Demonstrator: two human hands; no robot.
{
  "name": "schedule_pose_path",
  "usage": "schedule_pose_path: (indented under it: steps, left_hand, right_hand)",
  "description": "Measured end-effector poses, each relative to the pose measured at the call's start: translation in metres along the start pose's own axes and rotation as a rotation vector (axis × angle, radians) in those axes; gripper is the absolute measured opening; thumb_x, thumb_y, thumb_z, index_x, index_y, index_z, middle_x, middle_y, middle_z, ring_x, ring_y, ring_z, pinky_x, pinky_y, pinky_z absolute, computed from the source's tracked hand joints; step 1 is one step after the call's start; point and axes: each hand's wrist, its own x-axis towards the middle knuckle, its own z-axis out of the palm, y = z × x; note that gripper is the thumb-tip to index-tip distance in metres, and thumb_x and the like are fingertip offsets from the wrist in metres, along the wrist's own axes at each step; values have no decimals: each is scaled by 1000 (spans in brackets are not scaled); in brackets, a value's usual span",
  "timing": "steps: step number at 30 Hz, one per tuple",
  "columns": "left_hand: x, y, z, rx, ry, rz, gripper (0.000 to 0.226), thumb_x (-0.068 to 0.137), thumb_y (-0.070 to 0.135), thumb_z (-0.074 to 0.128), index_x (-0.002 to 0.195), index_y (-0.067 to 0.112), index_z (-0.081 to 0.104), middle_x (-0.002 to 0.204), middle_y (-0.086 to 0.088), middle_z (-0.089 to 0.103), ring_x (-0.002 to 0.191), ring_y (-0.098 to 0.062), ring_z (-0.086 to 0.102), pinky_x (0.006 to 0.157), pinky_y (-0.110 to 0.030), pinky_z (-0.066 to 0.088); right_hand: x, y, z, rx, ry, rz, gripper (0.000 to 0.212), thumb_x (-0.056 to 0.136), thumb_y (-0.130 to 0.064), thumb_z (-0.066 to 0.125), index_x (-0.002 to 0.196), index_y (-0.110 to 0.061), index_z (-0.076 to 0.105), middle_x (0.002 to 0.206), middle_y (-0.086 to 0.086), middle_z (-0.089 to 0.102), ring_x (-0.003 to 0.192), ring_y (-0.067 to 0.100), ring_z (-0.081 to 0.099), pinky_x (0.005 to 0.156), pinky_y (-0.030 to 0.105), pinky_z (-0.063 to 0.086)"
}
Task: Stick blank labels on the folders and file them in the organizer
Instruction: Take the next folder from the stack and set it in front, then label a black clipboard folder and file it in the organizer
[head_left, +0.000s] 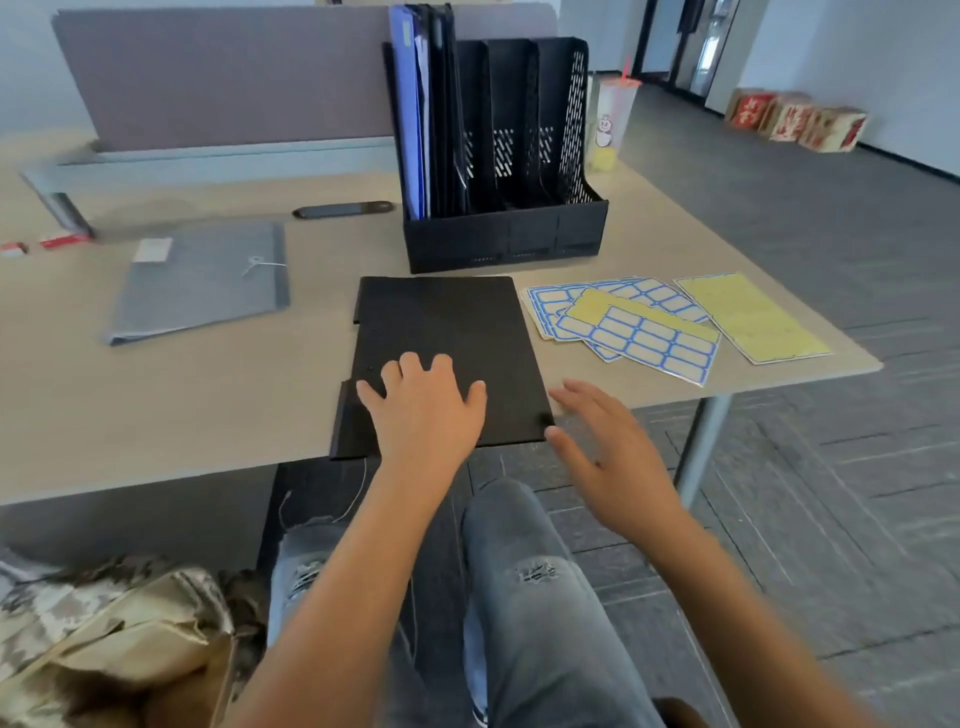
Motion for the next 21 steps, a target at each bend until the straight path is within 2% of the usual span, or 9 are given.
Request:
schedule_pose_path:
  steps: [2, 4, 6, 9, 13, 16, 21]
  left_hand:
    - [12, 23, -1, -53, 10, 43, 55, 98, 58, 44, 139, 23, 51, 144, -10, 49, 138, -32, 41, 115, -61, 27]
    - [26, 50, 0, -94, -3, 97, 55, 98, 57, 45, 139, 21, 51, 139, -9, 52, 132, -30, 45, 110, -57, 35]
    - [39, 79, 5, -107, -21, 156, 52, 97, 56, 45, 132, 18, 53, 129, -7, 55, 122, -28, 50, 102, -52, 42]
    - [63, 117, 16, -124, -40, 217, 46, 97, 53, 47, 121, 15, 57, 118, -6, 57, 109, -27, 51, 90, -47, 43]
    - [98, 148, 35, -103, -88, 280, 44, 97, 52, 49, 117, 14, 59, 121, -5, 58, 114, -27, 50, 89, -46, 42]
    - [118, 163, 48, -35, -127, 292, 49, 96, 55, 49, 120, 14, 59, 125, -6, 58, 120, -28, 49, 94, -48, 40]
    - [133, 178, 65, 52, -75, 264, 57, 93, 60, 47, 124, 13, 57, 130, -9, 54, 125, -30, 45, 98, -49, 37]
  right_hand:
    - [7, 14, -12, -4, 81, 35, 43, 106, -37, 59, 144, -17, 61, 152, 1, 55, 144, 18, 46, 120, 33, 34]
    - [17, 31, -22, -33, 136, 63, 41, 105, -32, 63, 141, -14, 64, 148, 4, 59, 142, 22, 49, 119, 37, 38]
    - [28, 47, -31, -69, 176, 99, 43, 104, -36, 60, 139, -12, 65, 147, 7, 61, 142, 26, 50, 119, 45, 40]
    - [49, 70, -42, -98, 188, 184, 53, 99, -44, 53, 140, -11, 65, 149, 10, 59, 143, 30, 49, 119, 49, 40]
    - [71, 102, -48, -227, 190, 221, 57, 99, -47, 48, 138, -9, 66, 143, 19, 61, 132, 40, 57, 109, 54, 46]
    - [77, 120, -48, -273, 197, 226, 53, 100, -45, 48, 134, -10, 69, 139, 16, 63, 122, 40, 60, 104, 52, 48]
    - [74, 127, -44, -311, 155, 241, 53, 102, -50, 42, 141, -20, 64, 153, 6, 54, 144, 31, 47, 117, 55, 37]
